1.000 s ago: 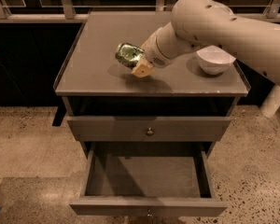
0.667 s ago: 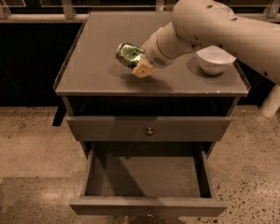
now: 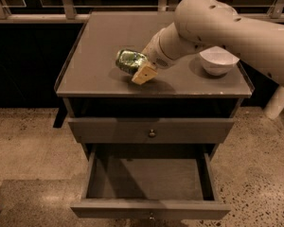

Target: Pick green can from middle drawer and place on counter

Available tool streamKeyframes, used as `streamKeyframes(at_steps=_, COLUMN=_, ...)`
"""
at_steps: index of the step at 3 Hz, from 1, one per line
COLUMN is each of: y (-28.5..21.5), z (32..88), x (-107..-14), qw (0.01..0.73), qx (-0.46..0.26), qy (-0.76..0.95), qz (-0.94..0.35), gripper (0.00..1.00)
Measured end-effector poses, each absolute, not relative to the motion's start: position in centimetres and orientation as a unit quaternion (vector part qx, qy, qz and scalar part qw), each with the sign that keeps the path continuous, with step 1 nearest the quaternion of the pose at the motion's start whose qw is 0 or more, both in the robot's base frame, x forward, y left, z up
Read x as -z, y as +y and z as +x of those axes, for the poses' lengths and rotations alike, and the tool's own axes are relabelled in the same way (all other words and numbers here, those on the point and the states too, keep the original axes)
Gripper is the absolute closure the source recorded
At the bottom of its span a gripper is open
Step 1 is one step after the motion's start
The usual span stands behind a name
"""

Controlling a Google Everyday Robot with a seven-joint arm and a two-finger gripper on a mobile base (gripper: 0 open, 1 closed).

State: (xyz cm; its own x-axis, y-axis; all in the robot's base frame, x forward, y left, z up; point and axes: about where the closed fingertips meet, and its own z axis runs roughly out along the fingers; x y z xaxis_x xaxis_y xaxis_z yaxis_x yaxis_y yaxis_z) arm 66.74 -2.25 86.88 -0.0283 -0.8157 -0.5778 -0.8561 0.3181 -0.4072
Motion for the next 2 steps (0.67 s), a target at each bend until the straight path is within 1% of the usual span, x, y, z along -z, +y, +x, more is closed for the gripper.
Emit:
streamKeyframes(at_steps=1, y=-2.25, z=66.74, x=-86.88, qw=0.382, qx=-0.027, qy=0.717, qz=-0.583, gripper=0.00)
streamKeyframes(at_steps=2, y=-2.25, z=66.74, x=-86.88, qw=0.382, qx=-0.027, qy=0.717, qz=-0.583, gripper=0.00)
